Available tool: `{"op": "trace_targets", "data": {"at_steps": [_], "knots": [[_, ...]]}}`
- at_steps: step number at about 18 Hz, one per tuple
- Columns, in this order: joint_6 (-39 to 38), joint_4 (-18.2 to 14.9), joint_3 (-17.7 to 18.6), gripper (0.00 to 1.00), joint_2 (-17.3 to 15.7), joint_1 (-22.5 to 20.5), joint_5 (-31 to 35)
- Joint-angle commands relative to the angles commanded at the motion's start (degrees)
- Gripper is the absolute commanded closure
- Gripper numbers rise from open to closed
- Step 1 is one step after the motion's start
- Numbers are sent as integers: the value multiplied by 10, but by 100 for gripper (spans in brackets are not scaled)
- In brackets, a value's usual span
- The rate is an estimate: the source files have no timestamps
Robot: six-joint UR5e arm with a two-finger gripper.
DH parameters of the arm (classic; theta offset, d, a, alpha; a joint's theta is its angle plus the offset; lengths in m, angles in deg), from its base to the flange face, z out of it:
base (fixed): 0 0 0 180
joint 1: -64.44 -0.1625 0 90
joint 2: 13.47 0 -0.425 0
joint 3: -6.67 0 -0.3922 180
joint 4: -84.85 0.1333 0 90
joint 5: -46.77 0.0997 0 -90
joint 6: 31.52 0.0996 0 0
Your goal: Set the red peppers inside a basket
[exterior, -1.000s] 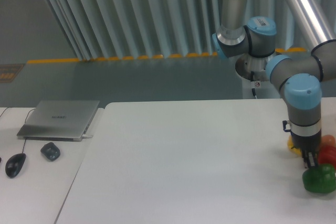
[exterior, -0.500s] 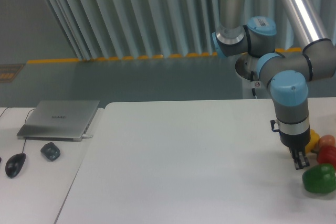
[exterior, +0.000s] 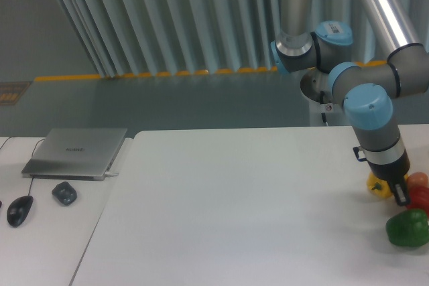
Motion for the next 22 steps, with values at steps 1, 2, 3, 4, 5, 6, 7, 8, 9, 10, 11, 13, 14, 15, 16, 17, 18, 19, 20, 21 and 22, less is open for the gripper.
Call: {"op": "trace_targets", "data": {"at_steps": [1, 2, 3, 4, 5, 6, 7, 8, 9, 10, 11, 13, 14, 15, 16, 17, 18, 19, 20, 21, 22], "knots": [[10, 0, 0, 96, 0, -1, 1], [28, 0, 0, 79, 0, -5, 0], [50, 0, 0, 55, 0, -7, 0], [67, 0, 1, 37, 0, -11, -1], [90, 0, 2, 28, 0, -14, -3], [101, 0, 4, 25, 0, -18, -4], [110, 0, 9, 20, -1, -23, -4], [117, 2, 12, 15, -1, -25, -4], [123, 3, 15, 12, -2, -27, -4], [128, 3, 16, 10, -2, -35, -5], [133, 3, 18, 7, -5, -40, -6], [156, 3, 25, 6, -6, -49, -7], [167, 4, 27, 5, -6, -52, -6], [171, 4, 29, 5, -6, -54, -6], [171, 4, 31, 5, -6, -54, -6], [171, 4, 32, 5, -6, -54, -5], [171, 4, 32, 5, -6, -54, -5], [172, 3, 32, 5, -6, -54, -5], [172, 3, 33, 5, -5, -54, -5], [172, 4, 33, 5, -4, -53, -5], [172, 4, 36, 5, -4, -53, -4]]}}
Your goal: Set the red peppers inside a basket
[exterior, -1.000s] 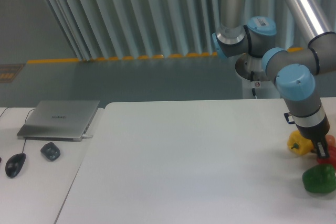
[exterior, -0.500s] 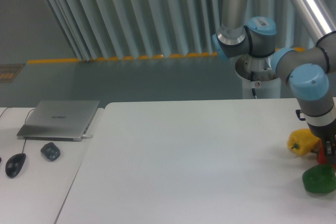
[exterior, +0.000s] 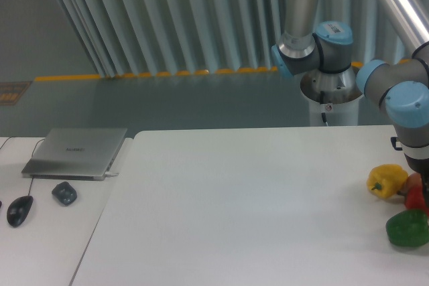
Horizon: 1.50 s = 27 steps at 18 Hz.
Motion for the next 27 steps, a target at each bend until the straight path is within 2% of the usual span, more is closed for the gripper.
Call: {"op": "trace_targets", "data": {"at_steps": [12, 27], "knots": [[18, -1, 22, 5, 10, -4, 2], [14, 2, 23, 7, 15, -3, 0]]}}
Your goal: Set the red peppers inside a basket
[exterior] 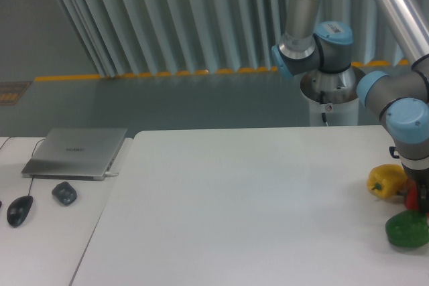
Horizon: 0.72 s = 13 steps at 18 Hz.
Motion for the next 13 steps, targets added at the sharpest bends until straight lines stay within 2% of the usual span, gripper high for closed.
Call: {"op": "trace_targets", "data": {"at_steps": [13], "knots": [[-11, -2, -21, 6, -4, 4, -35]]}}
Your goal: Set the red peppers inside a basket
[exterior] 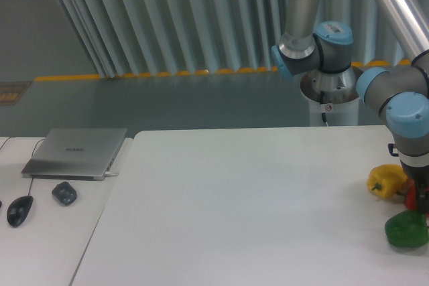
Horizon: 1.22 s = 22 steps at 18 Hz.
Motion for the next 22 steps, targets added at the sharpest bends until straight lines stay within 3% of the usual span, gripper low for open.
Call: {"op": "trace_targets", "data": {"at_steps": [9, 22], "knots": [[-102, 0, -37, 4, 34, 52, 4], [-23, -6, -26, 4, 5, 13, 4]]}}
